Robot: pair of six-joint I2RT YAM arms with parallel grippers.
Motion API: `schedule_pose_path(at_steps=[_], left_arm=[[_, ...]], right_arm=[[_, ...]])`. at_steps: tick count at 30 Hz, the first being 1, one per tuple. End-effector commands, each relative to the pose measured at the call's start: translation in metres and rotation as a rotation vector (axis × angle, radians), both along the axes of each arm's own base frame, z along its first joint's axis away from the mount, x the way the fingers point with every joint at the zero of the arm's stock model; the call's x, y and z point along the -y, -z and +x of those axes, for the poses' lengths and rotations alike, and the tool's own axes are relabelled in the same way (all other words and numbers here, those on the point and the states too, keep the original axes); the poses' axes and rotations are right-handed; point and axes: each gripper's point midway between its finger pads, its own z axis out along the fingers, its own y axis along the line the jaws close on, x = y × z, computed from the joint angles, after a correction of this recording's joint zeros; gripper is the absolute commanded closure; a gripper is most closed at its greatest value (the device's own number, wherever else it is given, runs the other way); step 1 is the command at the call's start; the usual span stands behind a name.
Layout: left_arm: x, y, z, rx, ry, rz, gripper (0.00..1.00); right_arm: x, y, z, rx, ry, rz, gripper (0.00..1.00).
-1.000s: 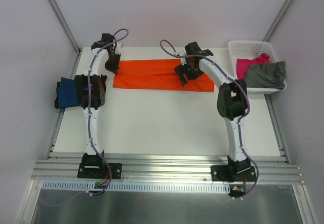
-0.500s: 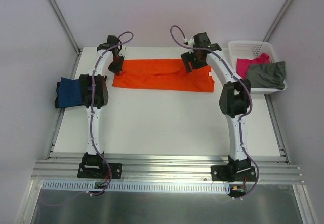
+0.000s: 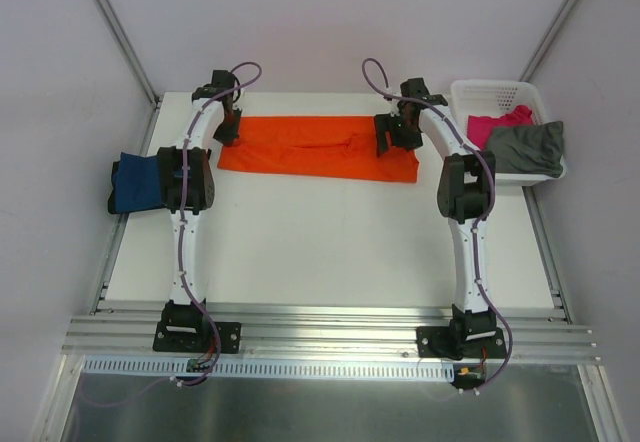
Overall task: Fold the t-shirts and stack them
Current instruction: Fold the tshirt
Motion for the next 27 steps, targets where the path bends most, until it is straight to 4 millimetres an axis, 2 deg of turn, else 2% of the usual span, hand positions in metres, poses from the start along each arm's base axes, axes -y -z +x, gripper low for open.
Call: schedule_pose_path(at_steps=[1, 3, 4, 5, 6, 8, 9, 11, 12, 13, 15, 23, 26, 27], left_arm=[[-0.004, -0.007, 0.012, 0.04, -0.022, 0.038, 1.0], [-0.009, -0.007, 0.012, 0.046, -0.045, 0.069, 0.56], [-0.01, -0.011, 0.013, 0.057, -0.056, 0.079, 0.21], [-0.012, -0.012, 0.013, 0.06, -0.07, 0.096, 0.11], [-0.011, -0.012, 0.012, 0.058, -0.066, 0.095, 0.08], [-0.011, -0.019, 0.011, 0.067, -0.068, 0.094, 0.06], [-0.012, -0.016, 0.006, 0.049, -0.07, 0.094, 0.06], [-0.011, -0.022, -0.001, 0.044, -0.068, 0.076, 0.07], [-0.006, -0.015, -0.01, 0.012, -0.055, 0.043, 0.07], [-0.005, -0.019, -0.013, 0.011, -0.049, 0.03, 0.07], [0.0, -0.014, -0.021, -0.017, -0.037, 0.004, 0.09], [0.013, -0.002, -0.037, -0.095, -0.002, -0.057, 0.18], [0.02, -0.002, -0.05, -0.131, 0.004, -0.084, 0.19], [0.023, -0.001, -0.061, -0.158, 0.012, -0.105, 0.21]], right_arm=[[-0.018, -0.014, -0.006, -0.025, 0.021, 0.101, 0.19], [-0.021, -0.007, -0.012, -0.058, 0.033, 0.117, 0.19], [-0.023, -0.005, -0.014, -0.069, 0.033, 0.127, 0.19], [-0.024, -0.002, -0.014, -0.075, 0.034, 0.128, 0.19], [-0.025, -0.003, -0.014, -0.075, 0.037, 0.132, 0.19], [-0.027, -0.001, -0.014, -0.077, 0.034, 0.134, 0.19], [-0.027, -0.001, -0.014, -0.076, 0.036, 0.131, 0.19], [-0.027, 0.0, -0.015, -0.081, 0.035, 0.129, 0.19], [-0.027, 0.001, -0.017, -0.085, 0.035, 0.128, 0.18], [-0.026, 0.002, -0.017, -0.087, 0.042, 0.126, 0.18], [-0.027, 0.004, -0.019, -0.098, 0.041, 0.128, 0.18], [-0.02, 0.009, -0.015, -0.108, 0.092, 0.121, 0.18], [-0.013, 0.007, -0.011, -0.099, 0.117, 0.117, 0.18], [-0.01, 0.006, -0.009, -0.094, 0.127, 0.111, 0.18]])
